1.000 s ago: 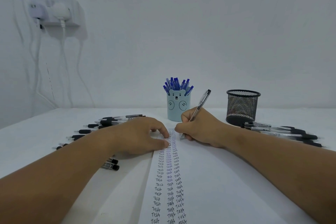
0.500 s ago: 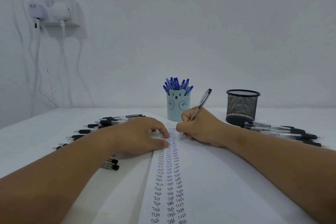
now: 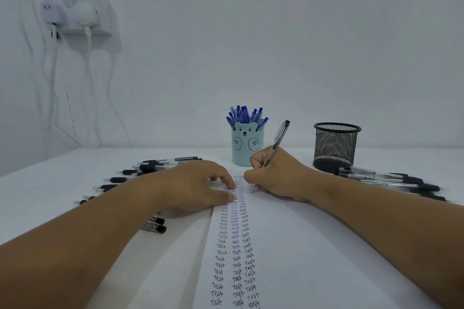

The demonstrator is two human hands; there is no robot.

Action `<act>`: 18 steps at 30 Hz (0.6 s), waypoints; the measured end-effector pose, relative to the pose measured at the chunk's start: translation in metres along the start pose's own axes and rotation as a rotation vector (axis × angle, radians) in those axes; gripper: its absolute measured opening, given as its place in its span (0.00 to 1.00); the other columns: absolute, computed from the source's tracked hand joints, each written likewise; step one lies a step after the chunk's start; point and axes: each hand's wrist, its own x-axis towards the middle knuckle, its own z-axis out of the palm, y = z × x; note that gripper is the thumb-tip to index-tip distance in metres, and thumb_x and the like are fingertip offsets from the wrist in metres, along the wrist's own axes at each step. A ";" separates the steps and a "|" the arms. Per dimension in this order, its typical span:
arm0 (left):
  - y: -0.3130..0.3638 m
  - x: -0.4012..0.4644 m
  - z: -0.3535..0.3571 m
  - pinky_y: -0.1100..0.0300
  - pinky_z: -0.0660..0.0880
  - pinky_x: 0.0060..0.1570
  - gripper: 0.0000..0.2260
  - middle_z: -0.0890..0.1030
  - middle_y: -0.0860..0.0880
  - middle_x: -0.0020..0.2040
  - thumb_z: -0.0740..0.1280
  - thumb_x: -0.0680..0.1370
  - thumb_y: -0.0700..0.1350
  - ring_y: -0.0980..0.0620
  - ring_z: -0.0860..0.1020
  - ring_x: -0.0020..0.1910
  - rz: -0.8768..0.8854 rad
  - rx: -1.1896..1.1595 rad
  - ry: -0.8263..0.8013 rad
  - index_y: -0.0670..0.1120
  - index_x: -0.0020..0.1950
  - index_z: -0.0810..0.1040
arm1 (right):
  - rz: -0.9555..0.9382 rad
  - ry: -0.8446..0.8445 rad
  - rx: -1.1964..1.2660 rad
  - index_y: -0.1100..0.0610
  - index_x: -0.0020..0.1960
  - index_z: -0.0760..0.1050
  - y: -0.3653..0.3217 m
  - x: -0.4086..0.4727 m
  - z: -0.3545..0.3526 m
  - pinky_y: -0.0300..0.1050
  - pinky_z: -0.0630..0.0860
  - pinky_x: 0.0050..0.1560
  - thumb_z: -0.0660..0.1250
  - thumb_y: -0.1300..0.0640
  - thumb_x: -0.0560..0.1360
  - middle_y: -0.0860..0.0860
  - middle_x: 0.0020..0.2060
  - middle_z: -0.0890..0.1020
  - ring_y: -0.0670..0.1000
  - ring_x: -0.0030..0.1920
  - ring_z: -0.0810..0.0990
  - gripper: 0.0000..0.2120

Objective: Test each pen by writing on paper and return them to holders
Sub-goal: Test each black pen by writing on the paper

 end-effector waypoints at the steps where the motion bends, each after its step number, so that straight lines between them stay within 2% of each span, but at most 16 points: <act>1: 0.000 0.000 0.000 0.55 0.67 0.71 0.09 0.76 0.61 0.64 0.70 0.76 0.62 0.61 0.71 0.66 -0.001 0.001 -0.002 0.66 0.56 0.79 | -0.004 0.006 -0.007 0.53 0.27 0.62 0.000 0.000 0.000 0.43 0.63 0.35 0.70 0.62 0.69 0.48 0.23 0.65 0.46 0.28 0.66 0.19; 6: -0.002 0.001 0.000 0.54 0.67 0.71 0.09 0.76 0.62 0.63 0.70 0.75 0.63 0.61 0.71 0.65 0.007 -0.005 -0.009 0.67 0.55 0.79 | -0.001 0.034 0.018 0.57 0.30 0.64 0.002 0.000 -0.001 0.42 0.61 0.33 0.69 0.64 0.69 0.47 0.23 0.64 0.41 0.24 0.66 0.16; 15: -0.005 0.002 0.001 0.53 0.67 0.71 0.09 0.76 0.63 0.63 0.70 0.75 0.64 0.62 0.71 0.65 0.029 -0.009 -0.006 0.69 0.54 0.78 | -0.007 0.003 -0.004 0.54 0.28 0.61 -0.001 -0.001 -0.001 0.43 0.61 0.34 0.70 0.63 0.69 0.50 0.25 0.63 0.47 0.29 0.63 0.19; 18: -0.005 0.003 0.001 0.53 0.67 0.71 0.09 0.76 0.63 0.63 0.69 0.75 0.64 0.62 0.71 0.65 0.024 -0.002 -0.004 0.70 0.54 0.78 | -0.005 -0.004 0.003 0.53 0.27 0.61 -0.001 -0.001 -0.002 0.42 0.61 0.33 0.70 0.63 0.69 0.48 0.23 0.63 0.46 0.27 0.64 0.20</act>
